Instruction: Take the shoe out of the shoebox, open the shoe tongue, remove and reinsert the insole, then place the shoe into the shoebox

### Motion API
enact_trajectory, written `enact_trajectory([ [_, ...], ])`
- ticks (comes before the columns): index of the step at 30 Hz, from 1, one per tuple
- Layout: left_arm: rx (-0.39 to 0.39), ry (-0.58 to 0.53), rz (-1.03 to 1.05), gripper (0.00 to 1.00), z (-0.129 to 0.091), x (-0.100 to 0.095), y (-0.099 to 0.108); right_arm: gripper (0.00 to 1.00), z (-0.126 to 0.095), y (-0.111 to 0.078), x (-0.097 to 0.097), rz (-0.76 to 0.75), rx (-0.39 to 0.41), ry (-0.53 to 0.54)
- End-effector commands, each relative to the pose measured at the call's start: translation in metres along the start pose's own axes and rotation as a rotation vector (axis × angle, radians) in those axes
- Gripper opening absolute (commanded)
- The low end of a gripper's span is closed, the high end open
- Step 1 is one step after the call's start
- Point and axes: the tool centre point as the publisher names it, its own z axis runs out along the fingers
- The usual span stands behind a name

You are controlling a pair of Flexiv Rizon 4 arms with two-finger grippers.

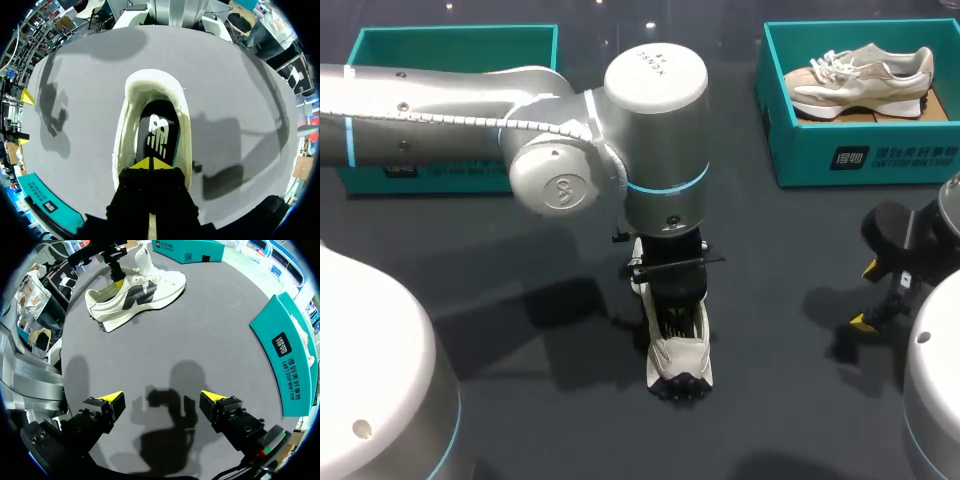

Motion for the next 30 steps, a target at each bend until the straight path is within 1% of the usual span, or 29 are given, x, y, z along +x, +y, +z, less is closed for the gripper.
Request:
enact_trajectory([
  [1,-0.066,-0.004,-0.018,0.00,-0.011,0.005,-0.007,1.00,0.000,0.000,0.001,0.000,0.001,-0.002],
  [5,-0.108,0.006,-0.033,0.00,-0.008,-0.001,-0.004,1.00,0.000,0.000,0.001,0.000,0.001,-0.002],
  [8,-0.142,0.021,-0.044,0.00,-0.002,-0.004,-0.002,1.00,0.000,0.000,0.001,0.000,0.001,-0.002],
  [10,-0.143,0.028,-0.043,0.00,0.002,-0.004,-0.001,1.00,0.000,0.000,0.001,0.000,0.001,-0.002],
  [14,-0.172,0.033,-0.054,0.00,0.004,-0.004,0.002,1.00,0.000,0.000,0.001,0.000,0.001,-0.002],
  [17,-0.174,0.037,-0.056,0.22,0.005,-0.005,0.006,1.00,0.000,0.000,0.001,0.000,0.001,-0.002],
  [18,-0.173,0.044,-0.055,0.38,0.006,-0.005,0.007,1.00,0.000,0.000,0.001,0.000,0.001,-0.002],
  [19,-0.172,0.052,-0.053,0.46,0.007,-0.006,0.009,1.00,0.000,0.000,0.001,0.000,0.001,-0.002],
  [20,-0.171,0.055,-0.052,0.49,0.008,-0.006,0.009,1.00,0.000,0.000,0.001,0.000,0.001,-0.002],
  [22,-0.144,0.073,-0.035,0.70,0.010,-0.007,0.012,1.00,0.000,0.000,0.001,0.000,0.001,-0.002],
  [24,-0.122,0.088,-0.021,0.83,0.009,-0.007,0.014,1.00,0.000,0.000,0.001,0.000,0.001,-0.002],
  [26,-0.105,0.101,-0.003,1.00,0.008,-0.006,0.015,1.00,0.000,0.000,0.001,0.000,0.001,-0.002],
  [30,-0.085,0.112,0.025,1.00,0.005,-0.004,0.017,1.00,0.000,0.000,0.001,0.000,0.001,-0.002],
])
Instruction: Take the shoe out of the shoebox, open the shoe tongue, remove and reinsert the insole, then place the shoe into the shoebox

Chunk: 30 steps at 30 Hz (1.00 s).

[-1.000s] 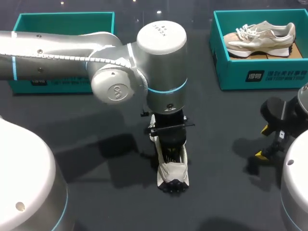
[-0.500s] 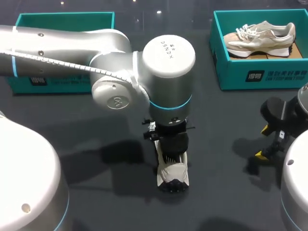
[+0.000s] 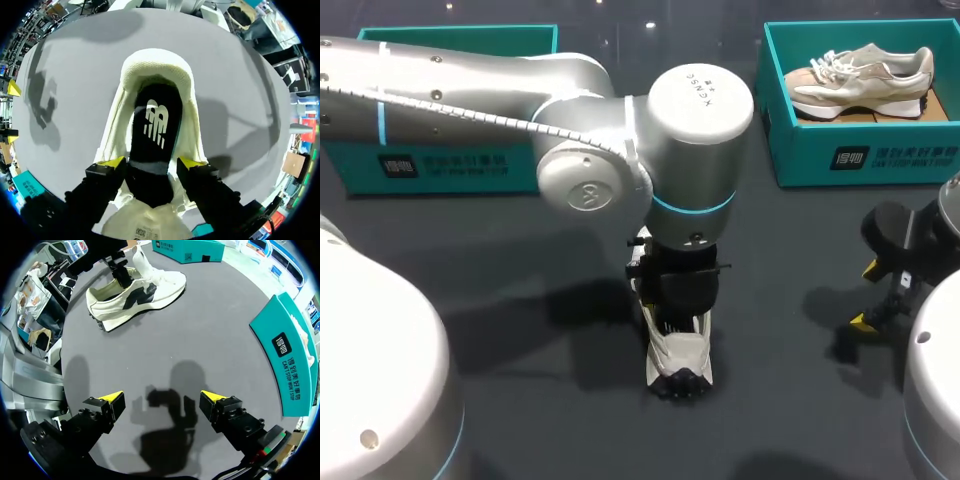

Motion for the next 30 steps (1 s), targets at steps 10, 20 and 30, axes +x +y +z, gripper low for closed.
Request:
enact_trajectory([
  [10,0.103,-0.010,0.065,1.00,-0.007,0.000,0.012,1.00,0.000,0.000,0.001,0.000,0.001,-0.002],
  [20,0.137,-0.022,0.080,1.00,-0.018,-0.001,0.031,1.00,0.000,0.000,0.001,0.000,0.001,-0.002],
  [30,0.129,-0.032,0.045,1.00,-0.030,-0.002,0.052,1.00,0.000,0.000,0.001,0.000,0.001,-0.002],
])
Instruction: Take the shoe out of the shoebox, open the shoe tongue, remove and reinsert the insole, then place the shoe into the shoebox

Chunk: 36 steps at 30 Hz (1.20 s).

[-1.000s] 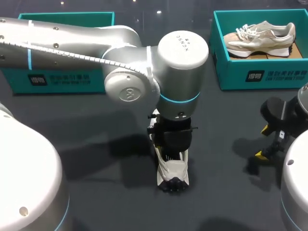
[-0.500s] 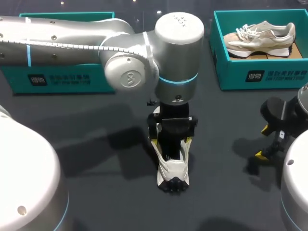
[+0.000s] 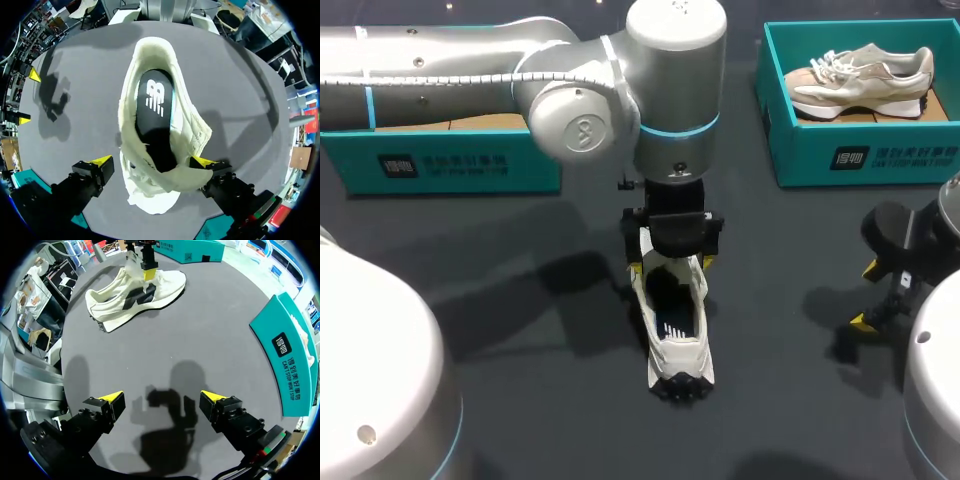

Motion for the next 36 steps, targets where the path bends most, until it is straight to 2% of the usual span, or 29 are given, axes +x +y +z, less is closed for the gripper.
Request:
enact_trajectory([
  [1,0.007,-0.003,-0.004,1.00,-0.006,0.002,0.005,1.00,0.000,0.000,0.001,0.000,0.001,-0.002],
  [9,-0.018,-0.024,-0.024,1.00,-0.023,0.003,0.013,1.00,0.000,0.000,0.001,0.000,0.001,-0.002],
  [17,-0.022,-0.034,-0.055,1.00,-0.046,0.005,0.040,1.00,0.000,0.000,0.001,0.000,0.001,-0.002],
  [23,-0.001,-0.042,-0.100,0.82,-0.057,0.002,0.064,1.00,0.000,0.000,0.001,0.000,0.001,-0.002],
  [24,0.002,-0.043,-0.100,0.76,-0.057,0.002,0.065,1.00,0.000,0.000,0.001,0.000,0.001,-0.002],
  [26,0.007,-0.042,-0.101,0.55,-0.059,0.001,0.069,1.00,0.000,0.000,0.001,0.000,0.001,-0.002],
  [27,0.012,-0.041,-0.100,0.49,-0.060,0.000,0.070,1.00,0.000,0.000,0.001,0.000,0.001,-0.002],
  [36,0.036,-0.035,-0.050,0.43,-0.059,0.000,0.060,1.00,0.000,0.000,0.001,0.000,0.001,-0.002],
])
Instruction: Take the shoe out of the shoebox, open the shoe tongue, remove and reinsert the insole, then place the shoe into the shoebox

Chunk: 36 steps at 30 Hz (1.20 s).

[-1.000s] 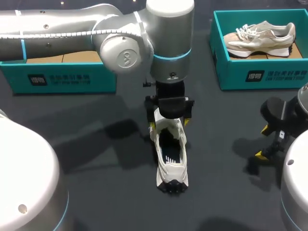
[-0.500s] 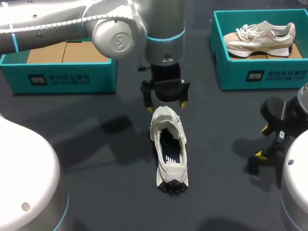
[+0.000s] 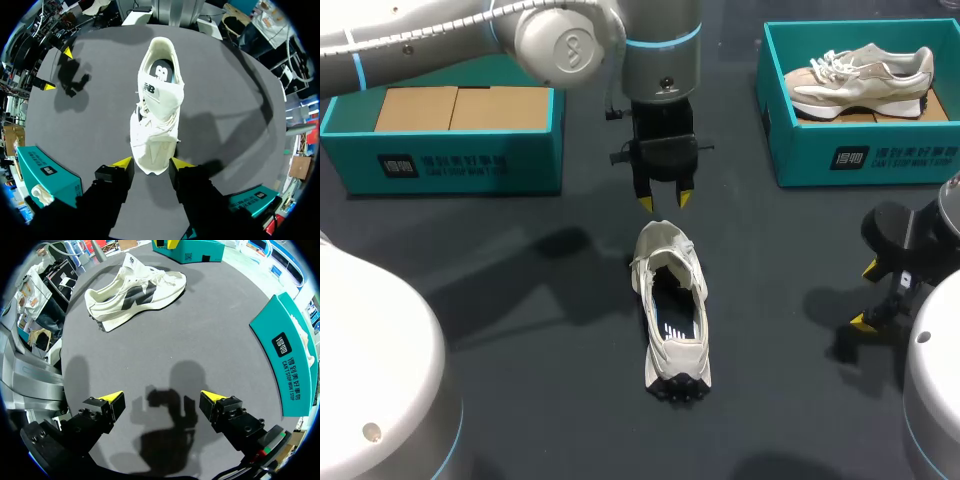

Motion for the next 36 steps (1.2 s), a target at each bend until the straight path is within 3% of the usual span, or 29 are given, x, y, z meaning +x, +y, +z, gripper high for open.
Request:
enact_trajectory([
  [1,0.021,0.000,0.025,0.43,0.003,0.000,-0.005,1.00,0.000,0.000,0.001,0.001,0.001,-0.002],
  [12,0.067,-0.008,0.049,0.40,0.022,0.008,-0.037,1.00,0.000,0.000,0.001,0.001,0.001,-0.002],
  [19,0.142,-0.005,0.078,0.36,0.044,0.017,-0.059,1.00,0.000,0.000,0.001,0.001,0.001,-0.002],
  [26,0.164,-0.012,0.094,0.30,0.067,0.021,-0.086,1.00,0.000,0.000,0.001,0.001,0.001,-0.002],
  [36,0.129,-0.089,0.091,0.32,0.043,0.013,-0.080,1.00,0.000,0.000,0.001,0.001,0.001,-0.002],
])
